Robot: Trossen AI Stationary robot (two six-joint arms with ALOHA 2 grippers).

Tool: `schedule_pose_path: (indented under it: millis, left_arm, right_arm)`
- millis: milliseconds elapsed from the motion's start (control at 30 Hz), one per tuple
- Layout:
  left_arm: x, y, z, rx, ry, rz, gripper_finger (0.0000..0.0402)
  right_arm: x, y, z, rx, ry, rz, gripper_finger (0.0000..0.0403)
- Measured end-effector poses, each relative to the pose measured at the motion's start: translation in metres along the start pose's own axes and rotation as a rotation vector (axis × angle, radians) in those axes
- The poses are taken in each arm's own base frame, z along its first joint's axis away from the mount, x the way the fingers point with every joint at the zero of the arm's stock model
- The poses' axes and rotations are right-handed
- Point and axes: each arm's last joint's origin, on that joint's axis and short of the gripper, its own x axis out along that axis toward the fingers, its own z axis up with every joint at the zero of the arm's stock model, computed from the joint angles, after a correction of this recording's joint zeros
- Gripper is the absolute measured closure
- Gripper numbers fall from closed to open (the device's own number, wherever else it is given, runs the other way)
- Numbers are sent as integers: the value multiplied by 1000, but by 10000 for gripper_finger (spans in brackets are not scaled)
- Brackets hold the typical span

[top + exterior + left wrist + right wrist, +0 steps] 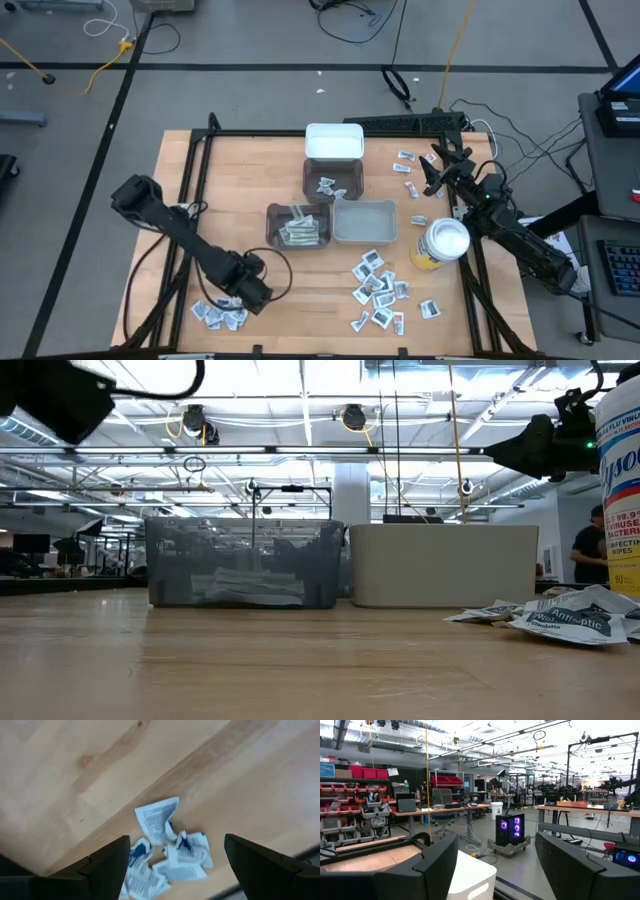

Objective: Pick & Place First Aid Supplies
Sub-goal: Put the white alcohol pad into the top black bin

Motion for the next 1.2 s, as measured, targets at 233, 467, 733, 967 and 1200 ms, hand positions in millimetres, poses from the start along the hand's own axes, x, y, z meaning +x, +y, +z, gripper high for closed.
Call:
schedule_pose_path:
  millis: [233,467,733,967,1200]
  left_arm:
    - [38,-11,4,8,8,0,71]
    - [60,-10,2,2,40,-6,71]
    - [61,-6,6,31,59,3,171]
    - [59,-5,17,68,58,-2,313]
    - [33,6,36,115,30,-31,392]
  right_arm:
    - [0,0,0,0,0,0,140]
    - [0,0,0,0,0,0,140]
    - [0,0,0,0,0,0,140]
    - [0,0,0,0,0,0,140]
    - [0,0,0,0,0,0,140]
